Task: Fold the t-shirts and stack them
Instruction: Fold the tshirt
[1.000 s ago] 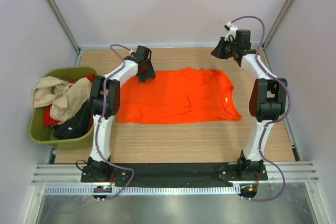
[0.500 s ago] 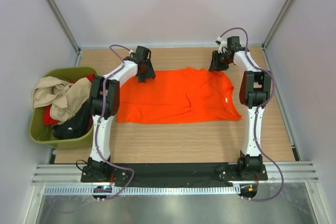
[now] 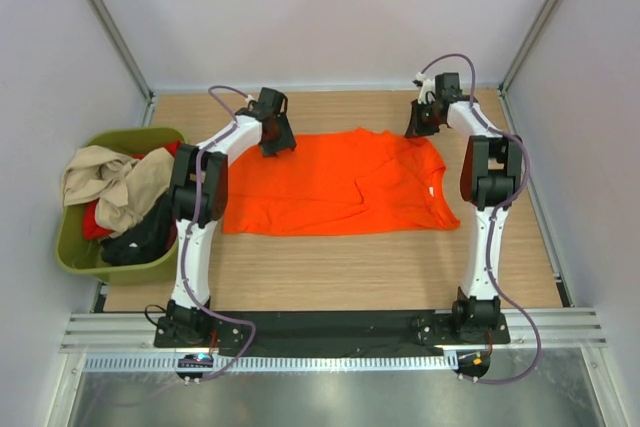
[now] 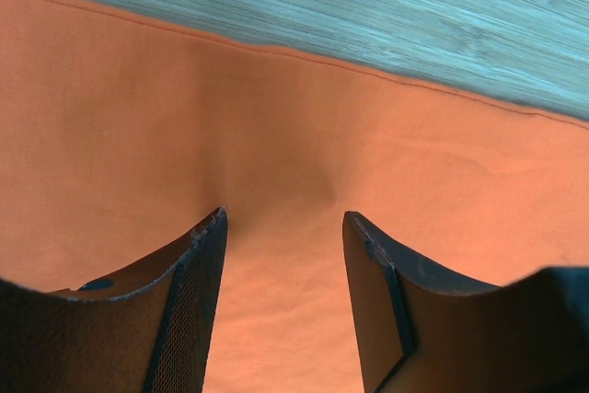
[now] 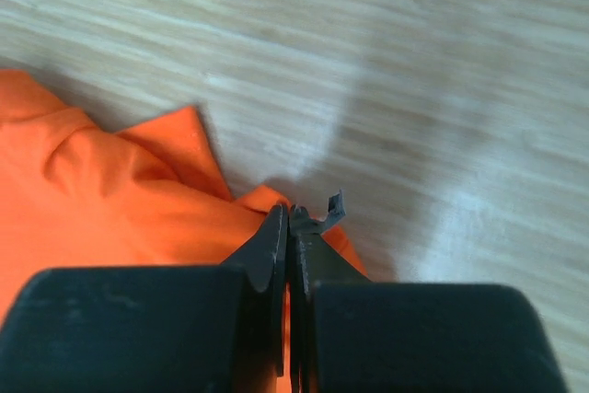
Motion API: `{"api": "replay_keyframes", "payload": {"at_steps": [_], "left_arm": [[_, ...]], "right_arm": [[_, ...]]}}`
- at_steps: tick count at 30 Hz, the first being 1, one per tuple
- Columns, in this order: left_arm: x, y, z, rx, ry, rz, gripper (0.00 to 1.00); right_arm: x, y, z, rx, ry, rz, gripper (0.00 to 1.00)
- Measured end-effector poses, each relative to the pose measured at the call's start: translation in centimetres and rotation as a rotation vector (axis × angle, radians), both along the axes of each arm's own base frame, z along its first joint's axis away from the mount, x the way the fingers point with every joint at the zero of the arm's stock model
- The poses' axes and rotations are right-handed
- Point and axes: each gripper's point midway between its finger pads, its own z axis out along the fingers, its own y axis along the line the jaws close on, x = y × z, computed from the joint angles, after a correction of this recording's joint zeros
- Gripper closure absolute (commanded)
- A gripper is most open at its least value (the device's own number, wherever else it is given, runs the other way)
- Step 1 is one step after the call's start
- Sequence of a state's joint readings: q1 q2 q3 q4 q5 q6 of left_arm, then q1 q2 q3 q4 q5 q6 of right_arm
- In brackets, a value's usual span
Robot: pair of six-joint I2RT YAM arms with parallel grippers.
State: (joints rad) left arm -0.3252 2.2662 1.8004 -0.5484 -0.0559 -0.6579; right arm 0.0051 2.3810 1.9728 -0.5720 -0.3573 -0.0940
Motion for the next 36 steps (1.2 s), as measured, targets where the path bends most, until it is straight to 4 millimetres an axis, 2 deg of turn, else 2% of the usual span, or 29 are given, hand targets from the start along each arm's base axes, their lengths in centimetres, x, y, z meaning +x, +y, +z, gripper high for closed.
{"api": "replay_keyframes", "payload": {"at_steps": [4,10,13,17,21,25,26,27,28,30,32,36], "left_arm": [[0.0,0.0,0.0,-0.005,0.000,0.014,0.45],[0.1,0.0,-0.1,-0.007,0.000,0.023,0.45],[0.1,0.0,0.0,-0.010,0.000,0.033,0.45],[0.1,0.0,0.0,-0.018,-0.001,0.045,0.45],[0.2,-0.1,0.0,-0.024,-0.005,0.048,0.44],[0.1,-0.1,0.1,-0.031,-0.012,0.047,0.44],[0.1,-0.1,0.1,-0.033,-0.013,0.047,0.44],[0.1,-0.1,0.1,-0.035,-0.015,0.045,0.44],[0.0,-0.2,0.2,-0.039,-0.015,0.043,0.44],[-0.3,-0.3,0.2,-0.046,-0.013,0.035,0.43],[-0.6,-0.5,0.3,-0.057,-0.005,0.026,0.43],[-1.2,-0.9,0.3,-0.078,0.008,0.008,0.43]], "right_arm": [[-0.8,-0.6,1.7,0.026,-0.060,-0.044,0.99],[-1.6,-1.5,8.0,0.046,-0.262,-0.082,0.99],[-3.3,-1.6,10.1,0.051,-0.362,-0.078,0.99],[-6.0,-1.2,9.4,0.057,-0.338,-0.072,0.97],[-9.0,-0.3,6.7,0.042,-0.214,-0.069,0.92],[-13.0,0.6,3.5,-0.002,-0.033,-0.065,0.73],[-13.8,0.8,3.1,-0.014,0.003,-0.063,0.69],[-14.4,0.8,2.9,-0.025,0.028,-0.065,0.58],[-14.6,0.8,2.9,-0.029,0.046,-0.077,0.55],[-14.4,0.5,3.4,-0.027,0.058,-0.117,0.53],[-12.9,0.6,4.8,-0.007,0.034,-0.157,0.50],[-6.7,0.9,8.1,0.024,-0.074,-0.204,0.50]]}}
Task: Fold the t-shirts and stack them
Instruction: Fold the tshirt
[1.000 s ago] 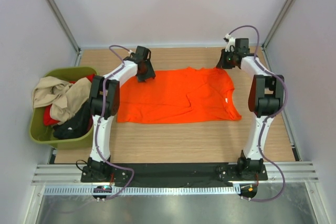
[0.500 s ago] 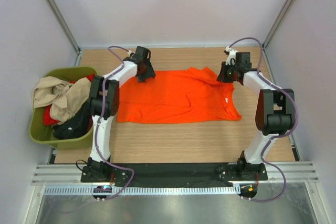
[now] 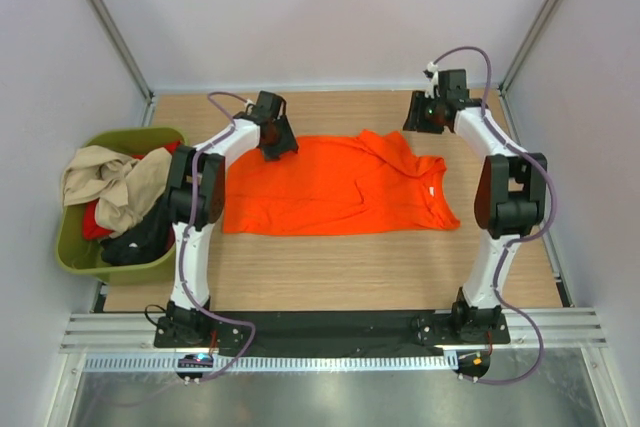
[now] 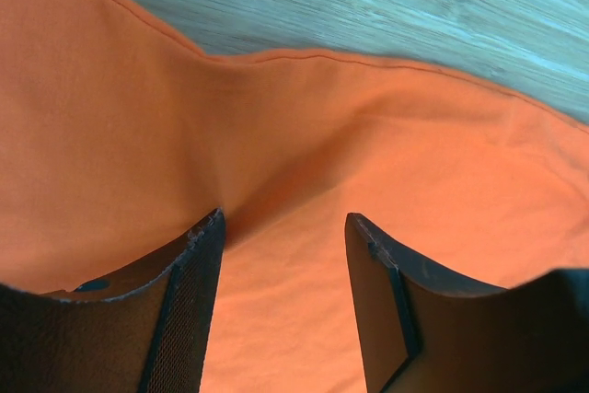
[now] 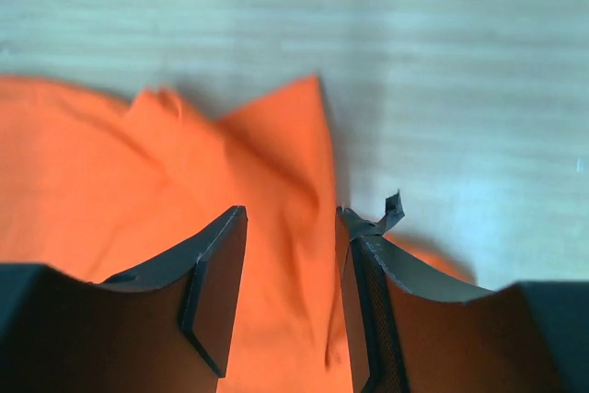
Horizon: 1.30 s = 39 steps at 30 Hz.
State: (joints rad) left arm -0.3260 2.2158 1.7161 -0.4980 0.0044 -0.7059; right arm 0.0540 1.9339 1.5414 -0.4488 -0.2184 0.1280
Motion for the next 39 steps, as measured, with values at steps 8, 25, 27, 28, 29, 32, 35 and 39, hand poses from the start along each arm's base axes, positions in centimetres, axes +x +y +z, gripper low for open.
{"api": "replay_keyframes", "payload": {"at_steps": [8,25,27,28,29,32,35,39], "left_arm": [[-0.3,-0.5,0.0,-0.018,0.008,-0.014,0.43],[1.5,5.1,3.9,0.275,-0.050,0.006,0.41],[2.5,6.1,5.2,0.294,-0.081,-0.002,0.41],[3.1,6.7,5.9,0.302,-0.098,-0.007,0.41],[3.6,7.3,6.6,0.309,-0.111,-0.015,0.41],[5.2,9.1,8.4,0.331,-0.152,-0.024,0.42],[6.5,10.5,8.8,0.352,-0.171,-0.028,0.43],[7.0,12.2,6.8,0.371,-0.135,-0.040,0.44]], "right_arm": [[5.8,1.2,-5.0,-0.064,0.026,0.049,0.53],[6.6,1.5,-8.1,-0.075,0.001,0.087,0.99],[6.1,0.9,-7.3,-0.076,-0.025,0.073,0.99],[5.9,0.8,-6.8,-0.075,-0.034,0.069,0.99],[5.8,0.7,-5.9,-0.070,-0.061,0.063,0.99],[5.9,0.2,-3.0,-0.052,-0.137,0.041,0.99],[6.3,-0.4,0.1,-0.037,-0.233,0.018,0.99],[5.9,-0.9,1.5,-0.007,-0.297,-0.009,0.99]]}}
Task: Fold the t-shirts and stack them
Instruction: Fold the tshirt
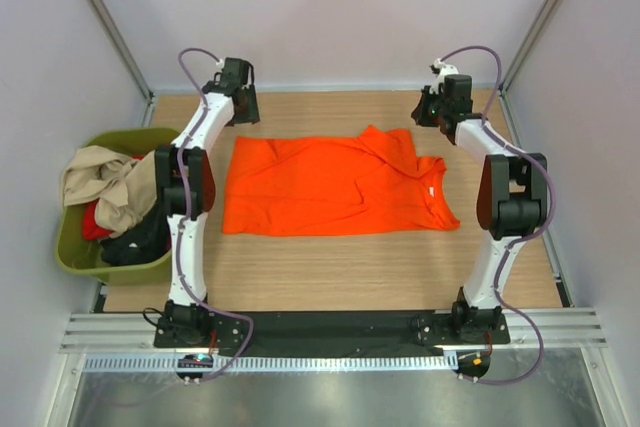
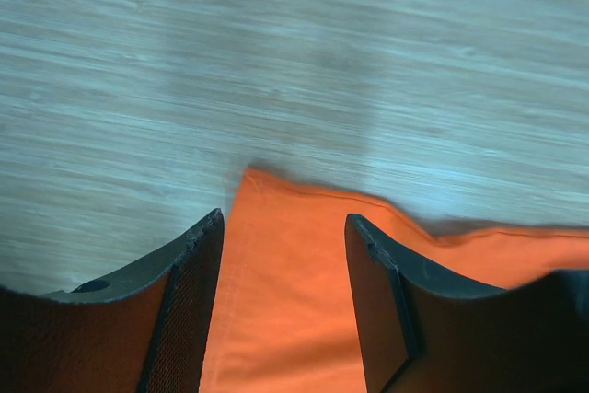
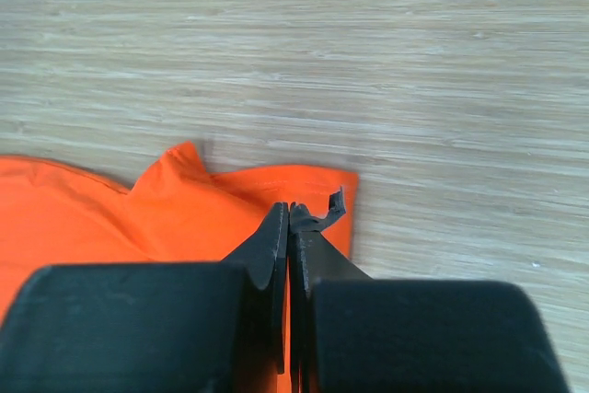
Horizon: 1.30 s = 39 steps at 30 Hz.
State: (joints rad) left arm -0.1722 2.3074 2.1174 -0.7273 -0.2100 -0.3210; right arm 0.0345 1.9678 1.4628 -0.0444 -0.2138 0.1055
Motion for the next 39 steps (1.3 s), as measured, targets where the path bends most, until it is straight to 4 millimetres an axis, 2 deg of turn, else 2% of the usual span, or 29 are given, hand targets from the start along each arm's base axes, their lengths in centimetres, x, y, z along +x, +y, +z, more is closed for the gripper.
{"api": "replay_keyframes", "payload": {"at_steps": [2,6,9,10,13,16,21,25,30,39], "left_arm": [[-0.1,0.6,-1.5,0.008,0.035,-0.009,0.44],[-0.4,1.3,-4.2,0.016,0.095,-0.035,0.45],[-0.7,1.4,-5.5,0.025,0.126,-0.052,0.45],[-0.8,1.5,-5.7,0.027,0.131,-0.054,0.45],[-1.0,1.5,-6.1,0.034,0.145,-0.069,0.46],[-1.0,1.4,-6.2,0.031,0.147,-0.078,0.46],[-1.0,1.7,-6.7,0.031,0.157,-0.078,0.47],[-1.0,1.9,-7.4,0.027,0.170,-0.077,0.47],[-1.0,2.1,-7.4,0.032,0.170,-0.083,0.46],[-1.0,2.3,-7.4,0.038,0.171,-0.090,0.46]], "right_arm": [[-0.1,0.1,-0.2,0.019,-0.011,-0.005,0.99],[-1.1,0.5,-2.0,0.057,0.014,-0.007,0.99],[-1.0,0.9,-2.8,0.080,0.061,-0.001,0.85],[-0.3,1.1,-2.7,0.090,0.068,0.000,0.75],[1.7,1.5,-3.0,0.111,0.083,0.003,0.66],[2.0,1.2,-4.7,0.103,0.133,-0.017,0.66],[0.7,-0.4,-8.4,0.044,0.268,-0.094,0.65],[1.9,-1.4,-9.8,0.002,0.308,-0.144,0.64],[2.6,-2.1,-9.7,-0.035,0.308,-0.181,0.64],[2.7,-2.6,-9.9,-0.111,0.303,-0.222,0.64]]}}
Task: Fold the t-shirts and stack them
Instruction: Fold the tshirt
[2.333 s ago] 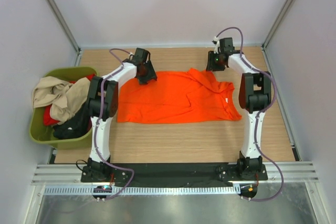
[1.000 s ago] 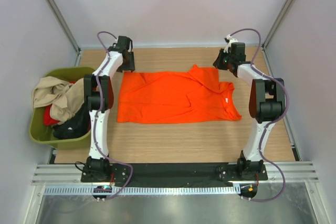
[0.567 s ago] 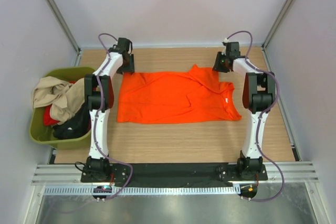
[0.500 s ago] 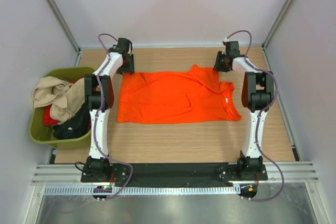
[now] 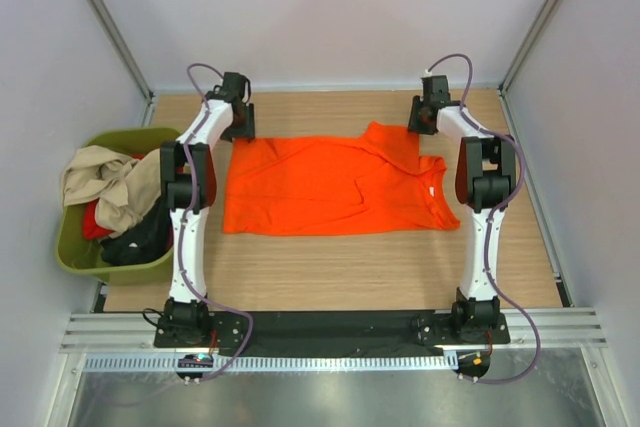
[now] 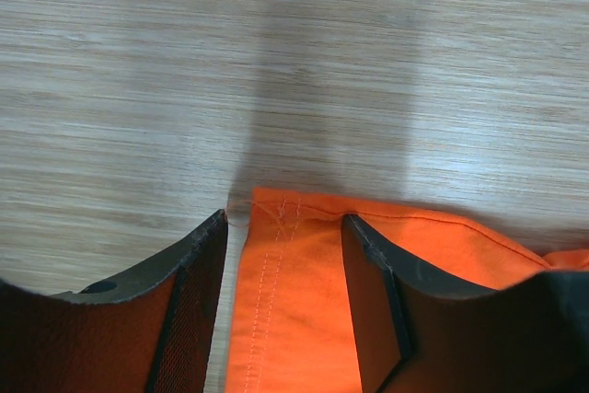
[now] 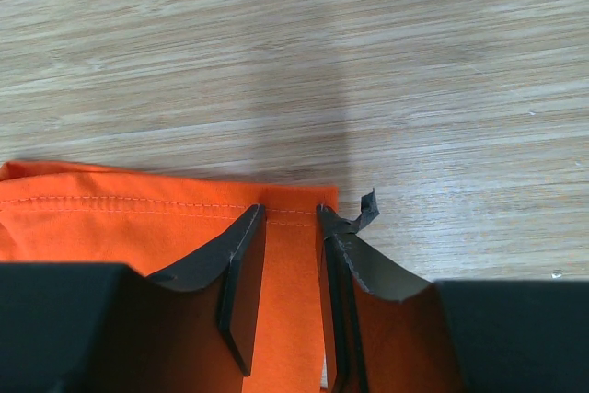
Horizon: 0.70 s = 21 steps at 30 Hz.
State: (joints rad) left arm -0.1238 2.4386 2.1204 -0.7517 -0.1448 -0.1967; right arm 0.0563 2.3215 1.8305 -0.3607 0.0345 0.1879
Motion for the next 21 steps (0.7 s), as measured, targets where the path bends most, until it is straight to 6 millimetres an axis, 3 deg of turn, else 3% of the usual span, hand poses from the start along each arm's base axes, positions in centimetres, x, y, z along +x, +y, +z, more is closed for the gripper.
{"api": "replay_keyframes", "payload": {"at_steps": [10,13,17,21], "left_arm": [[0.0,0.2,0.0,-0.016,0.003,-0.011,0.53],[0.0,0.2,0.0,-0.014,0.004,-0.018,0.60],[0.0,0.2,0.0,-0.016,0.004,-0.021,0.83],[0.0,0.1,0.0,-0.018,0.005,-0.025,0.92]], "right_arm": [[0.1,-0.2,0.1,-0.006,-0.002,-0.010,0.60],[0.0,-0.4,0.5,-0.013,0.004,-0.021,0.59],[0.7,-0.4,1.5,-0.013,-0.010,-0.031,0.59],[0.7,-0.5,1.5,-0.013,-0.010,-0.036,0.58]]}}
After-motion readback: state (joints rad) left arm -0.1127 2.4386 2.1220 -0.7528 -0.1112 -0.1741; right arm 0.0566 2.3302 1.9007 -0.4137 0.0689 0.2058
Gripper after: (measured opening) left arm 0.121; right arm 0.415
